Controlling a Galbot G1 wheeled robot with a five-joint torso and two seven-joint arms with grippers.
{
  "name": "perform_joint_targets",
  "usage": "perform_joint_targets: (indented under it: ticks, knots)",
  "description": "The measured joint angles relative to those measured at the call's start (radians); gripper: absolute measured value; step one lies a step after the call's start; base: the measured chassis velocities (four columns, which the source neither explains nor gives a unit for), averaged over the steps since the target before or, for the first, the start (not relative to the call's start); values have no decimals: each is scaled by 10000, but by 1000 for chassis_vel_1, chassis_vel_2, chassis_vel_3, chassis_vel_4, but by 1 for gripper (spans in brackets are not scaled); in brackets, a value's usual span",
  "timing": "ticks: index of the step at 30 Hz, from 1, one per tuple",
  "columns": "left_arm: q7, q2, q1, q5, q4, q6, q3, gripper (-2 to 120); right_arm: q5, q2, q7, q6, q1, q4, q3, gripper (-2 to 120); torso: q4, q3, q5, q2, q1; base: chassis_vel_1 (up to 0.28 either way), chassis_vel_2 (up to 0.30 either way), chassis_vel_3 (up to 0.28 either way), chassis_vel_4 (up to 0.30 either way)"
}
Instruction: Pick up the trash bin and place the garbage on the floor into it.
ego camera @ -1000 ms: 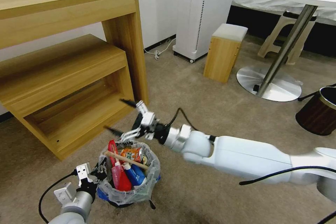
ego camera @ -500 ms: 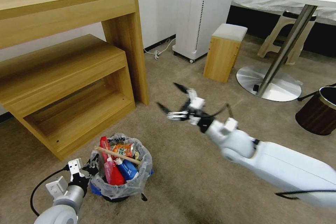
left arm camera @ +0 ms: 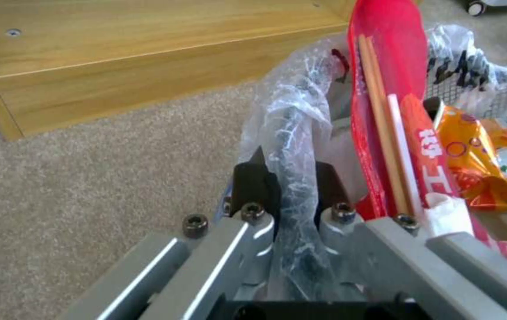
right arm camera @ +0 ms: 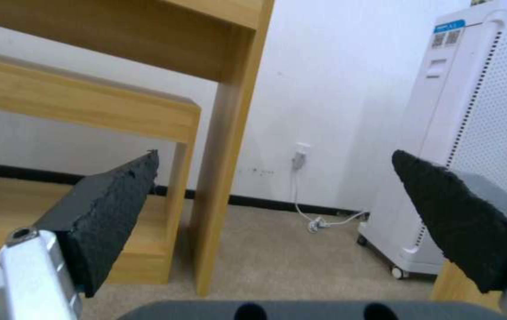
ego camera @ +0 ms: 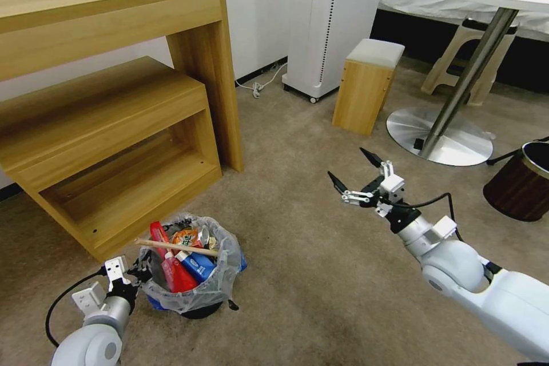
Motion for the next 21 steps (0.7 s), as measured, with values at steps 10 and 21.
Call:
perform_joint_targets:
  ticks: [10, 21]
  knots:
    - [-6, 88, 181, 284, -51, -137, -306, 21, -167, 520, 38, -20, -61, -140, 298, 100, 0, 3, -12, -2, 1, 0, 0, 0, 0]
    - [-93, 49, 307, 359, -471, -211, -479, 55, -338, 695, 6, 32, -346, -244, 772, 100, 0, 2, -3, -2, 1, 0, 0, 0, 0]
